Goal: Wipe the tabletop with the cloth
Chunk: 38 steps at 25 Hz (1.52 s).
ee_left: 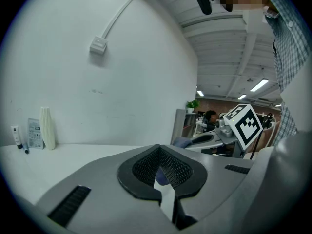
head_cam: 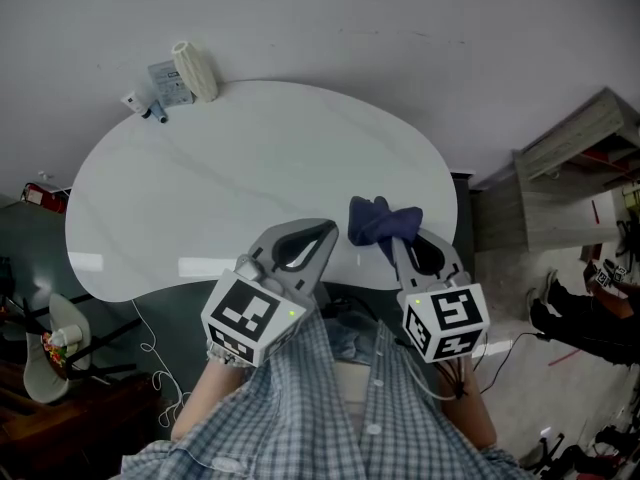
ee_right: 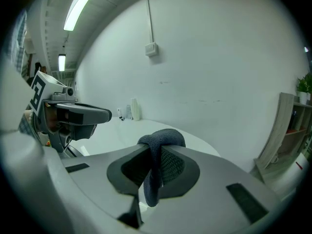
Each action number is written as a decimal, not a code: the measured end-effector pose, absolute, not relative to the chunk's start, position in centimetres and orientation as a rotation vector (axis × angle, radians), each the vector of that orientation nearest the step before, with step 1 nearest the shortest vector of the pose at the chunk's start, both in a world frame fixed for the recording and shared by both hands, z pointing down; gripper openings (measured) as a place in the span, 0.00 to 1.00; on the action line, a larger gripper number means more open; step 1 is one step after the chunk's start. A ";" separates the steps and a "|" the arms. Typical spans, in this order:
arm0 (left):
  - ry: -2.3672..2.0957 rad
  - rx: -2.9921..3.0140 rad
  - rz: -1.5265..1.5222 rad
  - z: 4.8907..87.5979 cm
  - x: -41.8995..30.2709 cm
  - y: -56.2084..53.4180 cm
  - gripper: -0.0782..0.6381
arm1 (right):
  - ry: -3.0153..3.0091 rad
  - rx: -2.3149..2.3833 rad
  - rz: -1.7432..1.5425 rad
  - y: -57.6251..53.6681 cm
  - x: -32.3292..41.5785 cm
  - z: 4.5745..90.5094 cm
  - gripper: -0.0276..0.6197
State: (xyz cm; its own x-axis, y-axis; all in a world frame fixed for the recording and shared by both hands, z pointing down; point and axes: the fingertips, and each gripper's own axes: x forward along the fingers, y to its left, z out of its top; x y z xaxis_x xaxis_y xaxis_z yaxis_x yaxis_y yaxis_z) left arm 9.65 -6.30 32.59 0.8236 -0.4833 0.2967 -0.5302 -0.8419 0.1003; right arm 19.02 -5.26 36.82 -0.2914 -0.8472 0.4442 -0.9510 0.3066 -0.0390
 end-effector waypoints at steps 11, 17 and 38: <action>-0.786 2.822 0.398 32.7 10.3 -6.2 0.12 | -2.272 1.582 0.441 -5.1 18.5 37.0 0.08; -0.786 2.819 0.394 32.9 10.4 -6.3 0.12 | -2.282 1.563 0.434 -5.2 18.1 37.0 0.08; -0.775 2.824 0.399 33.0 10.7 -6.2 0.12 | -2.275 1.577 0.439 -5.3 18.6 37.0 0.08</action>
State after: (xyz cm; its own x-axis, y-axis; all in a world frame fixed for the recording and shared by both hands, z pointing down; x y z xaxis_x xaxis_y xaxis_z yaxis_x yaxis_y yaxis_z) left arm 10.72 -6.21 32.96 0.8275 -0.4720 0.3041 -0.5219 -0.8463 0.1066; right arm 18.63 -5.30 36.97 -0.3278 -0.8353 0.4413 -0.9396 0.3369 -0.0602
